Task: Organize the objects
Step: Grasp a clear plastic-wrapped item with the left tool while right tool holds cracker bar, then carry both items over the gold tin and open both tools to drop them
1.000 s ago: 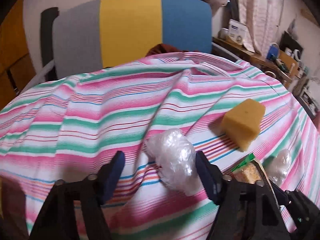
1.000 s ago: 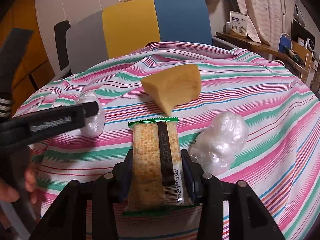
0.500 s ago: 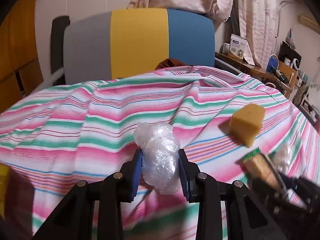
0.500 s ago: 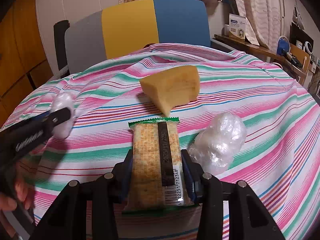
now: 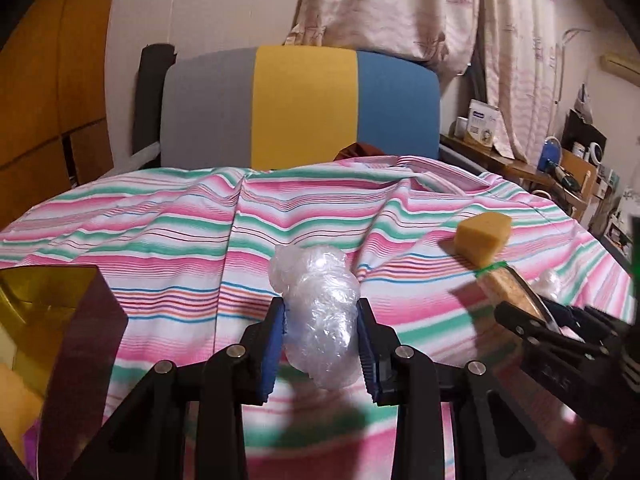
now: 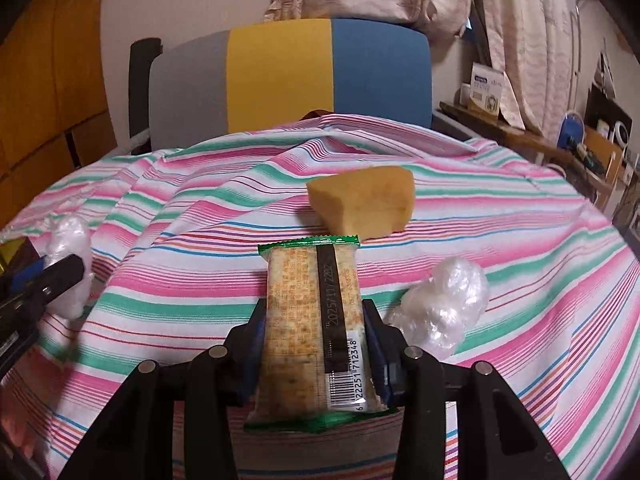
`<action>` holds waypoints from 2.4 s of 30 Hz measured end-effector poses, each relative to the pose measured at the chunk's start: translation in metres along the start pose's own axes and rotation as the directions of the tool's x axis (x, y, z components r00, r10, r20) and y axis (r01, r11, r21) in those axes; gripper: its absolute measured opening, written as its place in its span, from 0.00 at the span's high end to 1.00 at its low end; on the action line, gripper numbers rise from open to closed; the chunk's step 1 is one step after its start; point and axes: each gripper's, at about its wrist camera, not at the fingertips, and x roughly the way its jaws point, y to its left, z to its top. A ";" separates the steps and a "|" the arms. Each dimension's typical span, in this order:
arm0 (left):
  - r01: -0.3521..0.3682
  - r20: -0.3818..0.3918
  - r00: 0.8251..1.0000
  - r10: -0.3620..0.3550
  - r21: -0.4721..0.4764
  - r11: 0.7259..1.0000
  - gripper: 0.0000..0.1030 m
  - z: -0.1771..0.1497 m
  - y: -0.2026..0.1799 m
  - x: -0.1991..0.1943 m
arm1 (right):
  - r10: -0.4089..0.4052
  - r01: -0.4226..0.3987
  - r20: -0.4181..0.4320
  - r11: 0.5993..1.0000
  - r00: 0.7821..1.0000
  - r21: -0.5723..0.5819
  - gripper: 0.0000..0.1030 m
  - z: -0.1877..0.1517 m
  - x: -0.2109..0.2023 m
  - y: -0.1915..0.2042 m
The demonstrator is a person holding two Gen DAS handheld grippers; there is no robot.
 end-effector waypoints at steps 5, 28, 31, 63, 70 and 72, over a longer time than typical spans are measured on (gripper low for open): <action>0.007 0.021 1.000 -0.007 0.006 1.000 0.67 -0.011 0.001 -0.020 | -0.020 0.020 0.007 1.000 1.000 -0.022 0.57 -0.001 -0.002 0.004; 0.055 0.078 0.996 -0.051 -0.041 0.998 0.67 -0.034 0.056 -0.129 | -0.082 0.098 0.080 0.968 0.993 -0.229 0.57 -0.004 -0.015 0.047; 0.029 0.069 0.997 -0.024 -0.075 0.997 0.67 -0.034 0.078 -0.137 | -0.076 0.093 0.080 0.964 0.994 -0.249 0.57 -0.004 -0.016 0.051; -0.149 -0.126 0.986 0.108 -0.387 0.910 0.53 -0.006 0.247 -0.107 | 0.409 -0.397 0.027 0.897 0.912 -0.195 0.57 -0.004 -0.101 0.191; -0.182 -0.102 0.983 0.153 -0.415 0.892 0.14 -0.013 0.257 -0.117 | 0.454 -0.440 0.008 0.867 0.891 -0.234 0.57 -0.011 -0.110 0.218; -0.187 -0.092 0.982 0.163 -0.413 0.891 0.11 -0.021 0.253 -0.125 | 0.465 -0.452 0.000 0.860 0.885 -0.239 0.57 -0.014 -0.111 0.225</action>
